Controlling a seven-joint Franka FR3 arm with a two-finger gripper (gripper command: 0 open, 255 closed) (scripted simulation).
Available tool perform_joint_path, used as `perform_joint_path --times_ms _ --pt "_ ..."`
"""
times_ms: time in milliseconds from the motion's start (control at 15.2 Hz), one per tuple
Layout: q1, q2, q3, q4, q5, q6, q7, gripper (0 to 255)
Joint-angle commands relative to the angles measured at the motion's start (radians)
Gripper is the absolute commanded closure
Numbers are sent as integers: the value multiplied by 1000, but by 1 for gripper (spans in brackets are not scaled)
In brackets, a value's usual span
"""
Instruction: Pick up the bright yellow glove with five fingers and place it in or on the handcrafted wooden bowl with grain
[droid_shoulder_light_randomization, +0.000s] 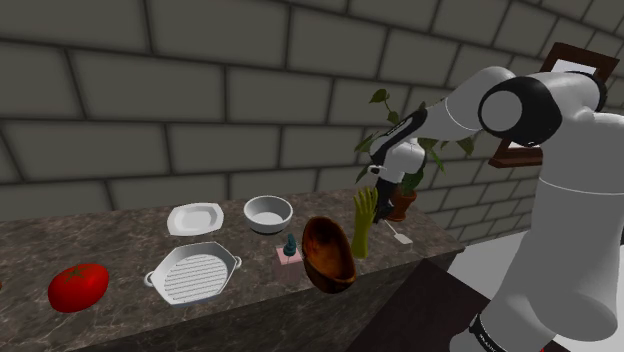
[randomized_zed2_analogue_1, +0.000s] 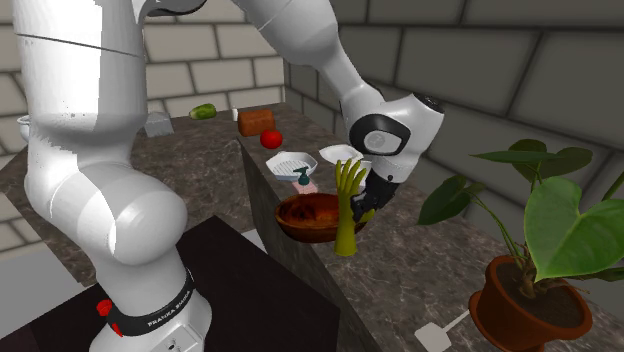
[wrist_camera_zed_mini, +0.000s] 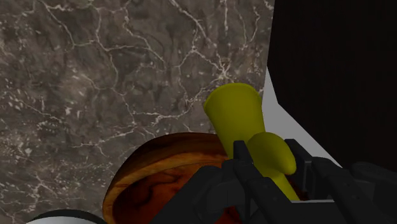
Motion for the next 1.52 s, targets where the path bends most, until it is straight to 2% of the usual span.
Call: perform_joint_path --times_ms 0,726,1452 --pt "8 -25 -11 3 -26 -18 22 255" --pt "42 -157 -56 24 -156 -116 130 255" --pt "56 -268 -70 74 -259 -230 226 255"
